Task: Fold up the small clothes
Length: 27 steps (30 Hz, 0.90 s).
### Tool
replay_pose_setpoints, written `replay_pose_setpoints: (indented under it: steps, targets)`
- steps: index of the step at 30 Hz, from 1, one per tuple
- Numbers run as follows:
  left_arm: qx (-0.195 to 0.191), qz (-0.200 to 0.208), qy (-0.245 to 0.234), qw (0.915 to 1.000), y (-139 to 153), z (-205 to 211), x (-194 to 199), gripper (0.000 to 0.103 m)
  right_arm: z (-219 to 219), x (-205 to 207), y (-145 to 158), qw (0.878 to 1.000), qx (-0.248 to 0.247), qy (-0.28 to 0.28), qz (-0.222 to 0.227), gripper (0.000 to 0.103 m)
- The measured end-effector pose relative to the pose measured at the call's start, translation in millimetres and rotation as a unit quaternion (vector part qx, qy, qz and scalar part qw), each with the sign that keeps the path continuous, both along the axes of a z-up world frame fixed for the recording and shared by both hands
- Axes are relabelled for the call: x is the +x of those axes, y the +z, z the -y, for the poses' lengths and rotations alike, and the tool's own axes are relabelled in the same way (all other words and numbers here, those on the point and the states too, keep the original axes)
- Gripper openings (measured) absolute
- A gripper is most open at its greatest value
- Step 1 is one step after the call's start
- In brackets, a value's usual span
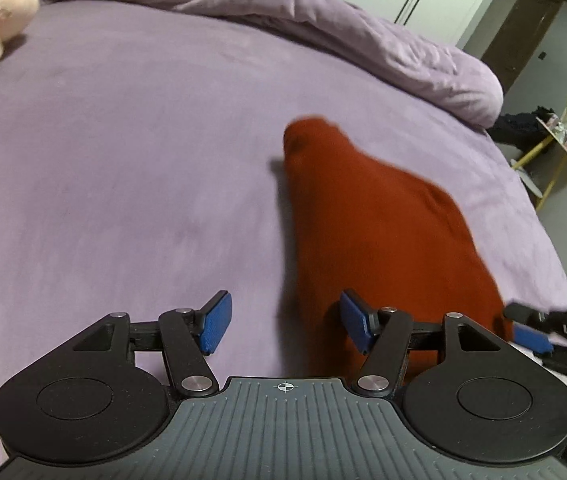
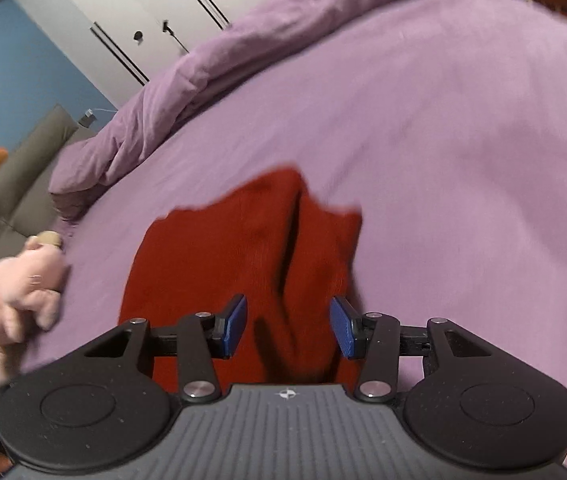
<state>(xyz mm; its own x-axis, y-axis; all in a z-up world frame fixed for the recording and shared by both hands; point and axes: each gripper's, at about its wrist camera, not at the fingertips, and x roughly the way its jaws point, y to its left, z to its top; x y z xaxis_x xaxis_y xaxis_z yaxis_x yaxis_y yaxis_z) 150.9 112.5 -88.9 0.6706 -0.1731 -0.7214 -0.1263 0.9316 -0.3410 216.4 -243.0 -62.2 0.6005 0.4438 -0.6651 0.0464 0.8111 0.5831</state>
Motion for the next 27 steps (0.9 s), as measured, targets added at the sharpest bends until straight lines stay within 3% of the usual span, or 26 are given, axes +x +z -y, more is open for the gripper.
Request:
replay_pose_setpoints:
  steps: [6, 12, 14, 16, 19, 20, 21, 22, 23, 24, 25, 27]
  targets:
    - [0.03, 0.022, -0.011, 0.9993, 0.5, 17.5, -26.6, 0.066, -13.2, -9.0, -6.3, 0.999, 0.025, -0.006, -0.022, 0.047]
    - [0.053, -0.005, -0.037, 0.9979, -14.8, 44.4, -19.7, 0.065, -19.5, -19.2, -14.2, 0.999, 0.04, 0.004, -0.032, 0.046]
    - [0.068, -0.015, -0.027, 0.9972, -18.5, 51.1, -13.1, 0.064, -23.6, -18.5, -17.4, 0.999, 0.043, -0.008, -0.016, 0.038]
    - [0.067, -0.014, -0.015, 0.9975, -17.4, 51.9, -7.9, 0.064, -28.7, -18.7, -18.7, 0.999, 0.027, -0.025, -0.002, 0.021]
    - [0.078, -0.007, 0.001, 0.9969, -12.1, 50.9, -6.5, 0.064, -35.3, -23.1, -17.6, 0.999, 0.022, -0.021, 0.011, 0.011]
    - [0.083, -0.005, 0.004, 0.9965, -10.2, 50.4, -7.3, 0.064, -29.2, -24.4, -20.6, 0.997, 0.07, -0.026, 0.008, 0.009]
    - [0.088, -0.006, 0.007, 0.996, -9.0, 49.8, -8.0, 0.065, -18.6, -25.1, -28.9, 0.988, 0.154, -0.034, -0.005, 0.007]
    - [0.094, -0.007, 0.012, 0.9955, -8.2, 47.7, -8.6, 0.066, -6.3, -26.7, -41.5, 0.967, 0.246, -0.056, -0.021, 0.007]
    - [0.096, -0.008, 0.015, 0.9952, -8.4, 44.8, -9.2, 0.068, 2.1, -28.7, -51.1, 0.953, 0.293, -0.076, -0.031, 0.007]
    - [0.09, -0.011, 0.014, 0.9957, -9.9, 41.1, -8.5, 0.069, 8.0, -30.0, -58.2, 0.948, 0.303, -0.091, -0.041, 0.007]
    - [0.077, -0.018, 0.014, 0.9968, -11.2, 37.1, -8.5, 0.069, 10.9, -29.8, -61.4, 0.953, 0.28, -0.099, -0.051, 0.007]
    - [0.059, -0.03, 0.017, 0.9977, -14.8, 31.6, -8.5, 0.069, 8.1, -27.6, -64.8, 0.975, 0.189, -0.092, -0.071, 0.007]
